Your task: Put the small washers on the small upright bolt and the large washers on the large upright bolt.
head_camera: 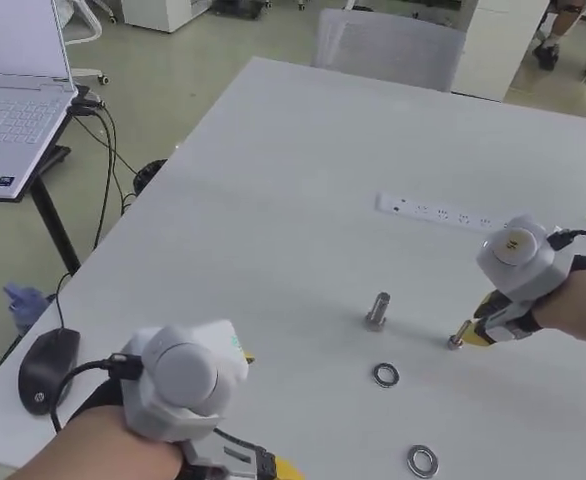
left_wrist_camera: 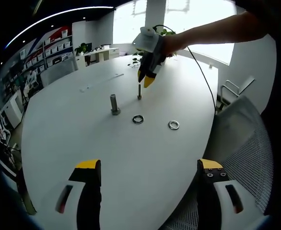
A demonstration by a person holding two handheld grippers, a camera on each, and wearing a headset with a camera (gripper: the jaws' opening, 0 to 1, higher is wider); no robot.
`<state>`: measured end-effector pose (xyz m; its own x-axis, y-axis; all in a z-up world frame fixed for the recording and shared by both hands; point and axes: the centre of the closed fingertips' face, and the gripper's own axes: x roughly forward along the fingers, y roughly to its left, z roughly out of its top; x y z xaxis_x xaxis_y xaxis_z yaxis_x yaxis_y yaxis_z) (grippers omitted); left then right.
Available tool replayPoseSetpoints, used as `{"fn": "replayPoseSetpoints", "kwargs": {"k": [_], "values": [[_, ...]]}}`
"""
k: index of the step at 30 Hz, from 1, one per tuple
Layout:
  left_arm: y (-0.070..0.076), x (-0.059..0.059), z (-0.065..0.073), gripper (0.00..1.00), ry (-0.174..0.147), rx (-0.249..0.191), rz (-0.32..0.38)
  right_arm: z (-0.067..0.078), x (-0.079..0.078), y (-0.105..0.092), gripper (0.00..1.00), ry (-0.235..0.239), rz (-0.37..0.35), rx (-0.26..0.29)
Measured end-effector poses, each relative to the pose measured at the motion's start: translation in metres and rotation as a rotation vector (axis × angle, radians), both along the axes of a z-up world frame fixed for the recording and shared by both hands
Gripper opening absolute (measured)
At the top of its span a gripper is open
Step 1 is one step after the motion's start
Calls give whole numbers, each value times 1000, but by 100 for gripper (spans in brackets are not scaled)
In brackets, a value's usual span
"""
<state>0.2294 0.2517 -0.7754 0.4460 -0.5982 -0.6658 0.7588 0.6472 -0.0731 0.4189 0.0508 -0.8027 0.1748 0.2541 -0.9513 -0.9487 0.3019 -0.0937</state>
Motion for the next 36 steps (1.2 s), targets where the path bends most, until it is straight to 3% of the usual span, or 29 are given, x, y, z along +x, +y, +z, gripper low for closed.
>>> {"fn": "replayPoseSetpoints", "kwargs": {"k": [4,12,22,30,36], "values": [[-1,0,3,84,-6,-4,-13,9,-10,2,28,-16,13,3],[2,-3,4,84,-6,7,-28,12,-32,9,28,5,38,15],[5,-12,3,82,-9,17,-32,1,-69,16,31,59,86,20],[0,-16,4,82,-2,12,-17,-15,-107,19,37,86,155,4],[-4,-18,2,81,-1,12,-9,-24,-132,21,37,116,181,3]]}}
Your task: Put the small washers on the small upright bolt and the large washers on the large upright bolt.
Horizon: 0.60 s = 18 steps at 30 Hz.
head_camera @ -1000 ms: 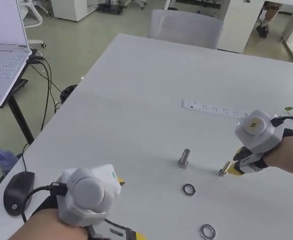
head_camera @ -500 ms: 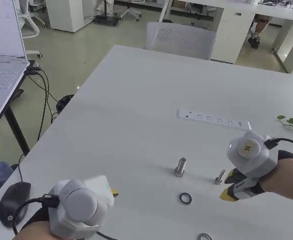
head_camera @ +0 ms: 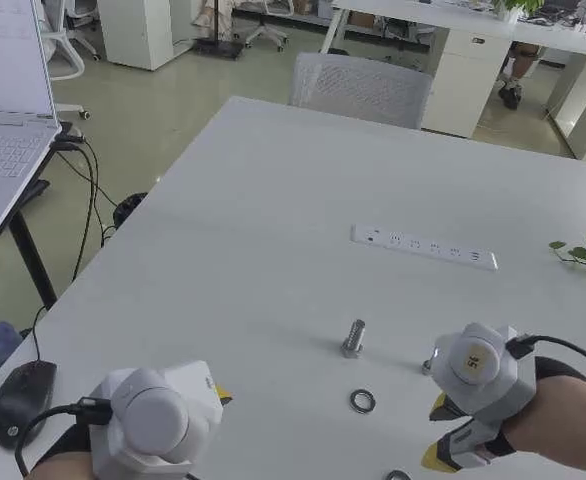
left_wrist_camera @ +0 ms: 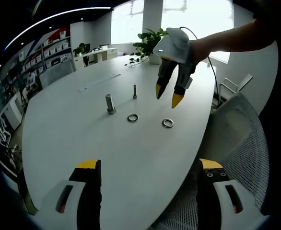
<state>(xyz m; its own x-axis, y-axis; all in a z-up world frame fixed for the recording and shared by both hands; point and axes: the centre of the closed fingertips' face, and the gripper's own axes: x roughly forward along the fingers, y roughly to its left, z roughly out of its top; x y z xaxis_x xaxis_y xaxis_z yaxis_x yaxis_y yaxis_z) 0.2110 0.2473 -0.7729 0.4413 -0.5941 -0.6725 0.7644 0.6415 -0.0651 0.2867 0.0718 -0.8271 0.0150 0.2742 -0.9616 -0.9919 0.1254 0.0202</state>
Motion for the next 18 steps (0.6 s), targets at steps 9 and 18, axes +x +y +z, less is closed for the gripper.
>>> {"fn": "replayPoseSetpoints", "kwargs": {"k": [9,18], "values": [[5,-1,1,80,5,-1,26,-16,-22,7,36,17,47,-5],[6,-1,6,78,-2,-4,32,-42,-22,8,35,-11,80,17]]}}
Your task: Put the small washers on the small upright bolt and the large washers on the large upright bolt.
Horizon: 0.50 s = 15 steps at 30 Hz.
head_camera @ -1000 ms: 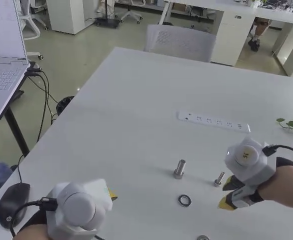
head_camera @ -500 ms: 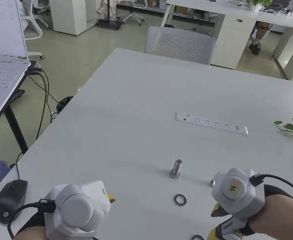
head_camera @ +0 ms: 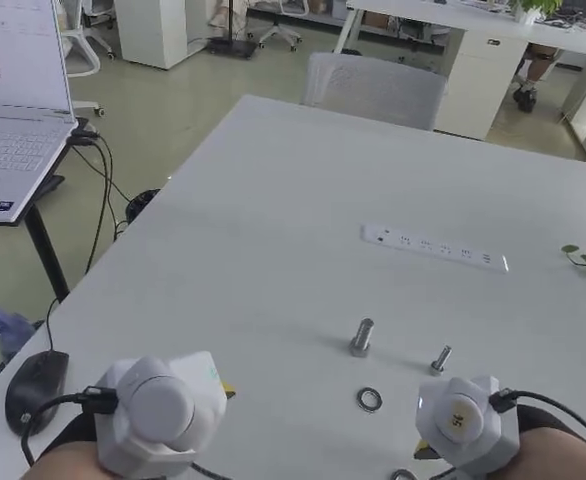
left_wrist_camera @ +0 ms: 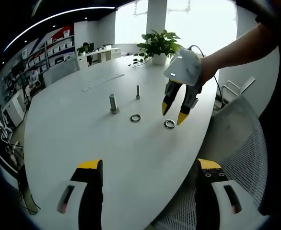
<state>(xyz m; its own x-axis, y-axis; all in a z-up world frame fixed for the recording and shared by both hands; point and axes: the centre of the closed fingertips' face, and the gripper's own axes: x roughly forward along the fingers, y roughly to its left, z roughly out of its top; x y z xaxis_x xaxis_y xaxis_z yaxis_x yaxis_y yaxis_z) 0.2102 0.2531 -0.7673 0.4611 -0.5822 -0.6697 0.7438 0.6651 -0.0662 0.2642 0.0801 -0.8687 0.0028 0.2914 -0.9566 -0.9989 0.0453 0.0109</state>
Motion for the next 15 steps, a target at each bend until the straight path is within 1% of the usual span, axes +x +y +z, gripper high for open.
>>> {"fn": "replayPoseSetpoints", "kwargs": {"k": [3,7,8,11,14,15], "values": [[2,-1,0,78,-1,-1,3,-4,-4,0,35,8,-1,1],[4,-3,-2,77,4,5,4,-10,-5,2,35,-8,18,-5],[4,-3,-1,77,3,6,3,-9,-3,3,34,-22,29,-1],[4,-3,-1,77,0,2,2,-9,-3,4,34,-15,17,-1],[2,-1,-1,77,-4,1,-2,-9,-5,6,32,-19,32,-16],[1,0,0,77,-8,-1,-2,-9,-7,6,31,-22,58,-23]]}}
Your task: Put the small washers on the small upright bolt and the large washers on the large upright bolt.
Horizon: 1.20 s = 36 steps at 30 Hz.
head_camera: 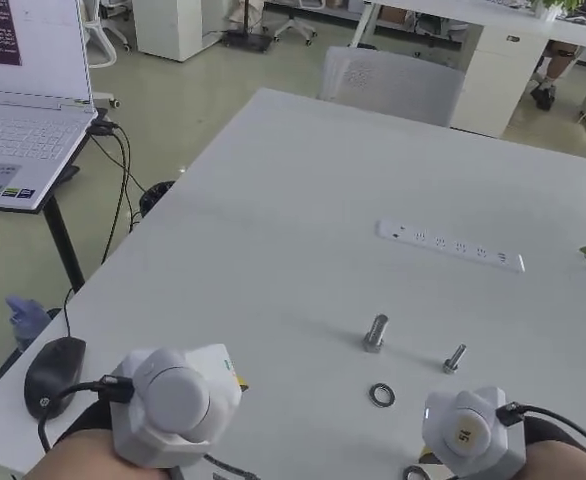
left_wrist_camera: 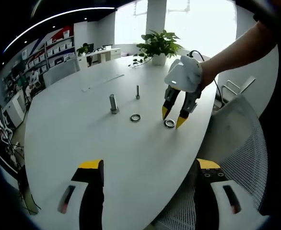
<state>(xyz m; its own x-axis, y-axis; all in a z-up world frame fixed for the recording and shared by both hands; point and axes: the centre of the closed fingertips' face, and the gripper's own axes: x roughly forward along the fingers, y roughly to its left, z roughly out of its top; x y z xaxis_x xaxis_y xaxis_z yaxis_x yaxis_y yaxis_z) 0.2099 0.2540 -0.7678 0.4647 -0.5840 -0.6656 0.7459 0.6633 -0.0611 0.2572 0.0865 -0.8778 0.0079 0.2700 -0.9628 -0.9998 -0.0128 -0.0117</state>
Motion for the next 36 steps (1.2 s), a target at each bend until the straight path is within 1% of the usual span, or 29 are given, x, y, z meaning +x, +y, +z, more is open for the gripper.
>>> {"fn": "replayPoseSetpoints", "kwargs": {"k": [2,5,7,8,9,10,14,17,18,19,22,25,29,33,36], "values": [[-1,2,2,77,-6,-6,4,0,-3,1,28,-2,20,-15],[0,3,1,76,-7,-7,10,0,-2,0,28,-1,44,-39],[1,2,0,76,-6,-6,14,-1,-1,-1,27,10,66,-60],[1,2,-1,76,-4,-6,15,0,0,-2,27,7,113,-77],[2,1,-1,76,-3,-3,15,0,0,-2,27,6,132,-82],[2,1,-1,76,-3,-3,16,-1,0,-2,26,7,133,-81],[3,-1,-3,75,4,-5,24,-1,1,-1,26,8,98,-91],[4,-3,-5,75,7,-4,28,0,0,-1,25,1,113,-98],[4,-4,-5,75,8,-5,29,-1,1,-1,25,2,107,-100],[4,-4,-6,75,9,-4,29,-1,2,-1,24,7,88,-105],[5,-5,-6,74,9,3,28,-2,2,0,23,2,81,-134],[6,-3,-4,74,5,2,35,-2,2,0,22,-2,72,-150],[4,-2,-3,73,2,1,36,0,4,0,22,23,24,-108],[1,-5,-5,73,9,8,23,0,3,-1,22,21,20,-93],[0,-7,-7,72,17,12,15,1,3,0,22,31,2,-82]]}}
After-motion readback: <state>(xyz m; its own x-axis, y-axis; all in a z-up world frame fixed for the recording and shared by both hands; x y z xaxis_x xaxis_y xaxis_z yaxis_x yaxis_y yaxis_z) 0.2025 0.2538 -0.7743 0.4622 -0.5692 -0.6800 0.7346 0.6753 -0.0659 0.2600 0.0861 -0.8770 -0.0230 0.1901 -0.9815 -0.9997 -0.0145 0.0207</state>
